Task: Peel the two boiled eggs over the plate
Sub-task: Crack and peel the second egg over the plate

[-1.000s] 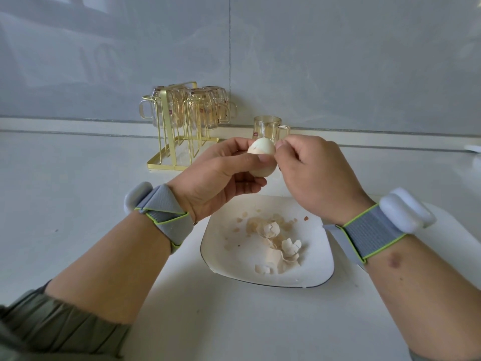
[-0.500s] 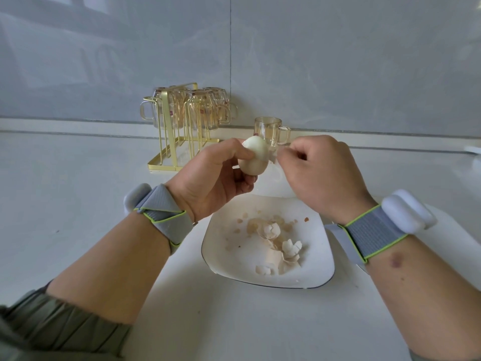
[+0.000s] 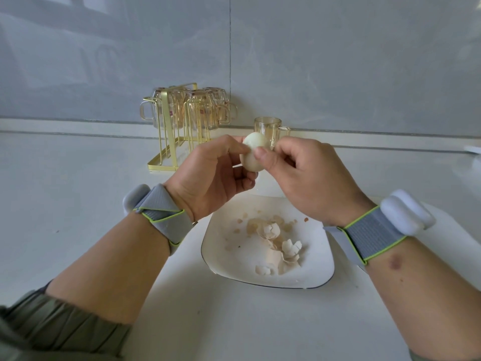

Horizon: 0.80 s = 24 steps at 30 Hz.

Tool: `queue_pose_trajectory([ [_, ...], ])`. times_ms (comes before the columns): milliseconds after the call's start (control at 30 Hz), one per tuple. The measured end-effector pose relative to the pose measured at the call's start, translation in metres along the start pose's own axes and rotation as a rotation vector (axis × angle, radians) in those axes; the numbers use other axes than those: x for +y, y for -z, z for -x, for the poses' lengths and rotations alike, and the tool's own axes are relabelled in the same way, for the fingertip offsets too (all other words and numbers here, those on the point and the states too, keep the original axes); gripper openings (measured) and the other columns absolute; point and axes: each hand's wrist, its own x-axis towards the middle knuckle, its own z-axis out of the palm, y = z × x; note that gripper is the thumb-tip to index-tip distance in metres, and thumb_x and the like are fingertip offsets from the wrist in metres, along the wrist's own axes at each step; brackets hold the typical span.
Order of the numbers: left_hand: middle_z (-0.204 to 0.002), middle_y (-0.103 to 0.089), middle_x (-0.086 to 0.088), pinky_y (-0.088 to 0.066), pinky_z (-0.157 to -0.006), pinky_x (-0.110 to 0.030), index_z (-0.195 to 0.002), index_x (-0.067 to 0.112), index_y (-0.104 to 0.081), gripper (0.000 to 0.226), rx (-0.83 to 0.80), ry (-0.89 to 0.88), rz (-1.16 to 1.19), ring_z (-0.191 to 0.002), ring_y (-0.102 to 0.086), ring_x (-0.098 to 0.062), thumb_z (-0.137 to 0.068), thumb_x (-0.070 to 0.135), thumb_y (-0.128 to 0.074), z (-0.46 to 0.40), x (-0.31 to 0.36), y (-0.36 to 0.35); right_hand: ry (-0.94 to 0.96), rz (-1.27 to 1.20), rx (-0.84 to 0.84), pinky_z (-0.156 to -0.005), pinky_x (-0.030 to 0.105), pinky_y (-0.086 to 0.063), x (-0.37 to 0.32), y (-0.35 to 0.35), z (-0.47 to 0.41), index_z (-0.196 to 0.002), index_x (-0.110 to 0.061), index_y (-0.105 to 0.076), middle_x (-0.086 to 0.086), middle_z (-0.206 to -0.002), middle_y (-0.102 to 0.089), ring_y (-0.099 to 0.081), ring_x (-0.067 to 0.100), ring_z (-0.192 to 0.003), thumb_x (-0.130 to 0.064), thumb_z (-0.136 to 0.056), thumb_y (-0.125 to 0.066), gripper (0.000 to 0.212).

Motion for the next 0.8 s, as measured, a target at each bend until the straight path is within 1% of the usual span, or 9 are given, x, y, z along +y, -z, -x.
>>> queue_pose_trajectory([
  [67, -0.082, -0.054, -0.009, -0.041, -0.062, -0.029, -0.097, 0.005, -0.058, 0.022, 0.006, -0.006, -0.004, -0.063, -0.048, -0.019, -0.079, 0.017, -0.058, 0.0001, 0.0000, 0.0001, 0.029, -0.022, -0.007, -0.046, 0.024, -0.030, 0.0007, 0.0001, -0.0004, -0.068, -0.012, -0.054, -0.003, -0.049, -0.044, -0.038, 0.013, -0.047, -0.043, -0.096, -0.057, 0.042],
  [200, -0.078, -0.057, -0.007, -0.042, -0.060, -0.026, -0.097, 0.005, -0.060, 0.021, 0.045, -0.022, 0.013, -0.062, -0.048, -0.018, -0.082, 0.019, -0.062, -0.0008, -0.0008, 0.0004, 0.056, -0.041, 0.005, -0.049, 0.027, -0.035, 0.0003, 0.0001, -0.0004, -0.073, -0.009, -0.060, 0.005, -0.053, -0.052, -0.047, 0.020, -0.053, -0.031, -0.097, -0.057, 0.033],
  [333, -0.077, -0.063, -0.010, -0.042, -0.056, -0.025, -0.102, 0.003, -0.056, 0.026, 0.111, -0.019, 0.073, -0.060, -0.046, -0.018, -0.084, 0.021, -0.059, -0.0016, 0.0011, 0.0027, 0.022, -0.049, 0.075, -0.049, 0.028, -0.035, 0.0004, 0.0018, -0.0008, -0.062, -0.012, -0.053, -0.001, -0.049, -0.046, -0.041, 0.018, -0.049, -0.024, -0.095, -0.060, 0.035],
  [467, -0.088, -0.066, -0.017, -0.041, -0.054, -0.025, -0.108, 0.002, -0.054, 0.028, 0.144, -0.020, 0.097, -0.059, -0.045, -0.018, -0.090, 0.023, -0.053, -0.0023, 0.0027, 0.0031, -0.016, -0.039, 0.121, -0.046, 0.021, -0.029, 0.0019, 0.0028, -0.0017, -0.057, -0.014, -0.045, -0.005, -0.045, -0.037, -0.035, 0.011, -0.047, -0.022, -0.092, -0.060, 0.039],
  [533, -0.092, -0.066, -0.018, -0.042, -0.054, -0.026, -0.111, 0.002, -0.053, 0.030, 0.138, -0.012, 0.101, -0.059, -0.046, -0.018, -0.089, 0.023, -0.052, -0.0021, 0.0027, 0.0030, -0.037, -0.024, 0.105, -0.048, 0.024, -0.033, 0.0034, 0.0029, -0.0018, -0.059, -0.015, -0.049, -0.005, -0.046, -0.041, -0.038, 0.012, -0.047, -0.023, -0.091, -0.060, 0.035],
  [600, -0.099, -0.062, -0.019, -0.043, -0.055, -0.027, -0.113, 0.001, -0.053, 0.035, 0.125, 0.004, 0.101, -0.059, -0.048, -0.019, -0.086, 0.023, -0.053, -0.0023, 0.0022, 0.0033, -0.063, -0.022, 0.056, -0.053, 0.029, -0.042, 0.0033, 0.0026, -0.0014, -0.067, -0.017, -0.057, -0.001, -0.050, -0.053, -0.049, 0.018, -0.051, -0.022, -0.089, -0.060, 0.023],
  [667, -0.104, -0.053, -0.020, -0.043, -0.055, -0.028, -0.114, 0.001, -0.052, 0.039, 0.109, 0.024, 0.102, -0.060, -0.048, -0.021, -0.081, 0.023, -0.054, -0.0026, 0.0019, 0.0033, -0.085, -0.038, 0.013, -0.056, 0.032, -0.045, 0.0020, 0.0023, -0.0004, -0.076, -0.018, -0.063, 0.004, -0.056, -0.060, -0.054, 0.023, -0.056, -0.019, -0.086, -0.058, 0.011],
  [733, -0.105, -0.048, -0.020, -0.044, -0.055, -0.029, -0.116, 0.001, -0.052, 0.044, 0.094, 0.038, 0.102, -0.061, -0.048, -0.022, -0.077, 0.022, -0.054, -0.0023, 0.0019, 0.0029, -0.084, -0.058, 0.011, -0.053, 0.030, -0.040, 0.0016, 0.0030, -0.0001, -0.077, -0.017, -0.065, 0.001, -0.056, -0.058, -0.050, 0.018, -0.054, -0.018, -0.087, -0.055, 0.014],
  [800, -0.102, -0.047, -0.019, -0.044, -0.056, -0.029, -0.125, -0.002, -0.052, 0.054, 0.088, 0.043, 0.095, -0.062, -0.048, -0.022, -0.076, 0.022, -0.052, -0.0025, 0.0010, 0.0034, -0.081, -0.075, 0.025, -0.054, 0.034, -0.041, 0.0008, 0.0042, -0.0006, -0.074, -0.013, -0.064, 0.003, -0.059, -0.058, -0.051, 0.018, -0.058, -0.024, -0.093, -0.051, 0.026],
])
